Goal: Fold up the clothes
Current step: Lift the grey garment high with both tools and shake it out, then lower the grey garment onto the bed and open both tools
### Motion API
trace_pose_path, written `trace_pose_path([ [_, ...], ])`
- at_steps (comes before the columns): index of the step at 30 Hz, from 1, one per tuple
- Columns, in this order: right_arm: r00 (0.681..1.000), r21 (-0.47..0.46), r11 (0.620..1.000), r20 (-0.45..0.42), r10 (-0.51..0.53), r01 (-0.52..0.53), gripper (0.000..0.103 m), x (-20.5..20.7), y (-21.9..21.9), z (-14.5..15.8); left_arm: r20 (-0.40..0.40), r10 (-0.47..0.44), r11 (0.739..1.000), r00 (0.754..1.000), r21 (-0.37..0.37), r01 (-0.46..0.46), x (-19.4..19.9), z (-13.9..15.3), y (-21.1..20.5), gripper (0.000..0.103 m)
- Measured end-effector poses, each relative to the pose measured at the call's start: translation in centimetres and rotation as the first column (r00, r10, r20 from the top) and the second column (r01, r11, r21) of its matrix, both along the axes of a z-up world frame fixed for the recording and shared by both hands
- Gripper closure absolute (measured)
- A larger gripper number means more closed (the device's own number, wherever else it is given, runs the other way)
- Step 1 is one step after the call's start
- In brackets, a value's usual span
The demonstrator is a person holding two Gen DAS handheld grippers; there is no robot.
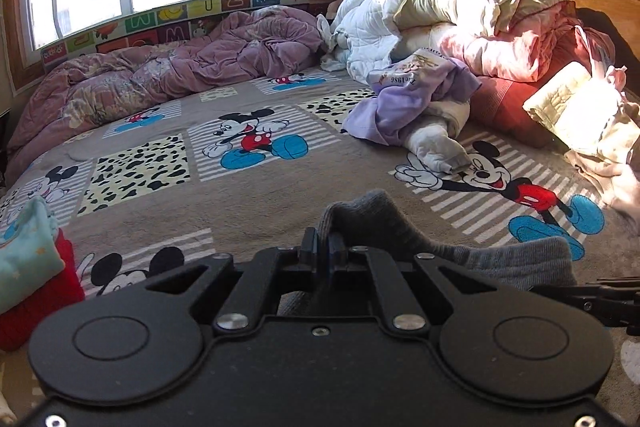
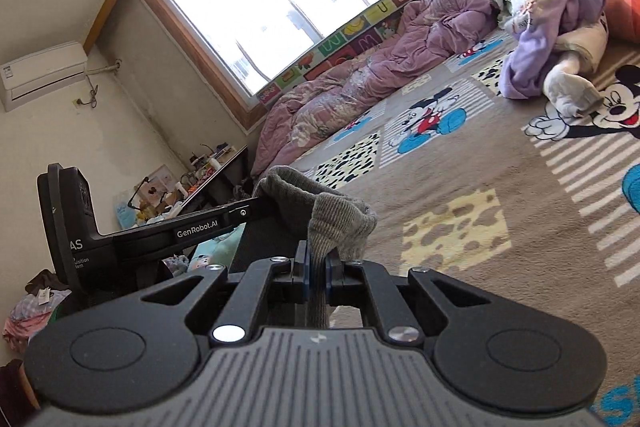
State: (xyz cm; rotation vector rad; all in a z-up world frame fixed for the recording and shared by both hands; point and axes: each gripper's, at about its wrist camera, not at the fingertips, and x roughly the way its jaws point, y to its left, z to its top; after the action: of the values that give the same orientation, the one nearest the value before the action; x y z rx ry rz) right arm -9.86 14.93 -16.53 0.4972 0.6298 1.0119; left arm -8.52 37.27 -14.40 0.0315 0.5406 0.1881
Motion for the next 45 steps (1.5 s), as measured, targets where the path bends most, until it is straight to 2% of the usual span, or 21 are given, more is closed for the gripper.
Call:
trace_pose_path([
  [7, 0.983, -0.005, 0.990, -0.119, -0.139, 0.140, 0.094, 5.3, -5.1, -5.9, -0.100, -0.121, 0.992, 0.988, 0.018, 0.124, 7.9, -4.0, -5.6, 0.100],
  [12, 0.931, 0.001, 0.963, -0.256, -0.259, 0.268, 0.094, 8.1, -9.8, -9.0, -0.143, -0.183, 0.983, 0.973, 0.005, 0.186, 11.7, -5.9, -8.9, 0.100],
  [17, 0.889, -0.030, 0.938, -0.311, -0.337, 0.345, 0.094, 8.9, -13.1, -10.6, -0.188, -0.164, 0.985, 0.968, 0.027, 0.172, 14.6, -7.4, -11.7, 0.100],
  [19, 0.879, -0.060, 0.935, -0.325, -0.350, 0.350, 0.094, 8.9, -13.5, -11.4, -0.205, -0.144, 0.987, 0.968, 0.036, 0.155, 15.0, -7.6, -12.2, 0.093],
  [20, 0.875, -0.081, 0.935, -0.331, -0.352, 0.346, 0.094, 8.9, -13.5, -11.8, -0.199, -0.135, 0.990, 0.971, 0.016, 0.141, 14.6, -7.2, -11.8, 0.089],
  [21, 0.872, -0.087, 0.934, -0.338, -0.354, 0.346, 0.093, 9.0, -13.6, -12.1, -0.189, -0.119, 0.993, 0.975, -0.010, 0.119, 14.1, -6.8, -11.3, 0.071],
  [22, 0.868, -0.085, 0.932, -0.344, -0.359, 0.352, 0.087, 9.0, -13.7, -12.3, -0.172, -0.094, 0.995, 0.981, -0.043, 0.088, 13.1, -6.1, -10.4, 0.053],
  [24, 0.866, -0.087, 0.926, -0.331, -0.375, 0.368, 0.081, 9.0, -14.1, -12.0, -0.135, -0.053, 0.996, 0.989, -0.075, 0.043, 10.5, -4.7, -8.8, 0.052],
  [25, 0.869, -0.097, 0.920, -0.302, -0.392, 0.381, 0.074, 8.9, -14.3, -11.5, -0.129, -0.030, 0.996, 0.991, -0.083, 0.019, 9.1, -4.1, -7.9, 0.052],
  [26, 0.872, -0.108, 0.912, -0.269, -0.410, 0.395, 0.061, 8.8, -14.5, -11.1, -0.118, 0.004, 0.996, 0.993, -0.091, -0.014, 7.2, -3.5, -6.9, 0.052],
  [27, 0.873, -0.115, 0.905, -0.239, -0.424, 0.409, 0.055, 8.7, -14.7, -10.7, -0.106, 0.039, 0.993, 0.994, -0.107, -0.051, 5.2, -3.0, -5.8, 0.052],
  [29, 0.881, -0.123, 0.900, -0.186, -0.436, 0.419, 0.052, 8.5, -14.9, -9.9, -0.082, 0.113, 0.982, 0.990, -0.142, -0.124, 1.3, -2.1, -3.6, 0.051],
  [32, 0.895, -0.134, 0.898, -0.102, -0.433, 0.419, 0.052, 7.9, -14.7, -8.9, -0.044, 0.253, 0.942, 0.966, -0.217, -0.257, -5.6, -1.8, 0.2, 0.049],
  [35, 0.920, -0.145, 0.911, -0.012, -0.392, 0.386, 0.052, 6.8, -13.8, -7.8, -0.036, 0.396, 0.869, 0.917, -0.307, -0.388, -11.6, -2.7, 3.6, 0.048],
  [37, 0.932, -0.164, 0.917, 0.041, -0.361, 0.363, 0.052, 6.1, -13.0, -7.3, -0.056, 0.455, 0.822, 0.889, -0.358, -0.443, -14.3, -3.9, 5.2, 0.048],
  [41, 0.953, -0.204, 0.931, 0.089, -0.291, 0.303, 0.052, 5.8, -11.4, -6.8, -0.111, 0.539, 0.726, 0.835, -0.442, -0.527, -17.9, -6.9, 8.1, 0.048],
  [45, 0.959, -0.259, 0.927, 0.153, -0.240, 0.273, 0.052, 6.2, -9.7, -6.4, -0.155, 0.564, 0.665, 0.811, -0.497, -0.557, -19.1, -9.6, 10.4, 0.047],
])
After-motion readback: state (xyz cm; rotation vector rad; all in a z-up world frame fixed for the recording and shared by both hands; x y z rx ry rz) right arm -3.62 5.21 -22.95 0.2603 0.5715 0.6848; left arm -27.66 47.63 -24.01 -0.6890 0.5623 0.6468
